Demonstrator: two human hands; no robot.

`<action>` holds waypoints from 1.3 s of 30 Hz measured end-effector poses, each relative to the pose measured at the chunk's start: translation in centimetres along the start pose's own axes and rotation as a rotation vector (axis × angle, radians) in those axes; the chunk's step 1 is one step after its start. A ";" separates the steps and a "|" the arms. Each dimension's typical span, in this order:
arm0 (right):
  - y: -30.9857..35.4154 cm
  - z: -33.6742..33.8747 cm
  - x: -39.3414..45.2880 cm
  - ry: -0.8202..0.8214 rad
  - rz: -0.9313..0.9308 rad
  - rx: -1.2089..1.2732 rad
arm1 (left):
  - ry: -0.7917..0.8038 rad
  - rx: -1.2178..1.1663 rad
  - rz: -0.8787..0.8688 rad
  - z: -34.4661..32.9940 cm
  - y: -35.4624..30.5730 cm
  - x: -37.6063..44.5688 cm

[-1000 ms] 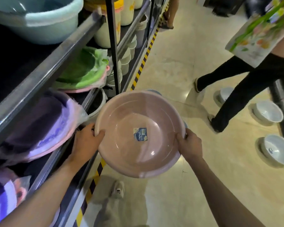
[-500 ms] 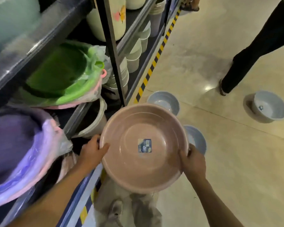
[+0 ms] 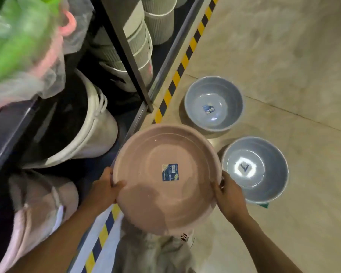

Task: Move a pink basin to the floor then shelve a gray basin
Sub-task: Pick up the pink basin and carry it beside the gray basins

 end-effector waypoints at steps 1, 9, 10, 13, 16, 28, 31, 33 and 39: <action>-0.7 -1.3 0.8 0.011 -0.002 -0.013 | 0.002 0.019 0.005 -0.9 0.9 1.1; -3.9 -10.5 6.3 0.098 -0.004 -0.079 | 0.030 0.002 0.083 -6.6 8.1 8.4; -4.2 -11.5 6.9 0.102 -0.017 -0.089 | 0.021 0.002 0.090 -7.1 8.9 9.1; -5.1 -14.0 8.2 0.109 -0.050 -0.095 | 0.019 0.001 0.097 -8.6 10.9 10.9; -5.6 -15.7 9.3 0.096 -0.077 -0.090 | -0.002 0.022 0.093 -9.4 11.7 12.5; -7.1 -16.8 13.0 0.011 -0.124 -0.071 | 0.062 -0.052 0.017 -11.3 9.1 17.1; -7.3 -16.9 13.8 0.010 -0.116 -0.077 | 0.070 -0.034 0.007 -11.8 8.9 17.8; -7.7 -17.2 14.5 0.004 -0.118 -0.086 | 0.081 0.000 0.016 -12.4 8.9 18.5; -8.5 -18.4 15.5 0.009 -0.143 -0.154 | 0.086 0.145 -0.030 -13.2 9.9 19.7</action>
Point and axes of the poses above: each hand's wrist, its own x-axis towards the middle knuckle, its own z-axis out of the back of the hand, y = z × x, the point moved 1 cm from there along x, towards the middle knuckle, and after that the axes turned 6 degrees about -z, right-handed, at the moved point
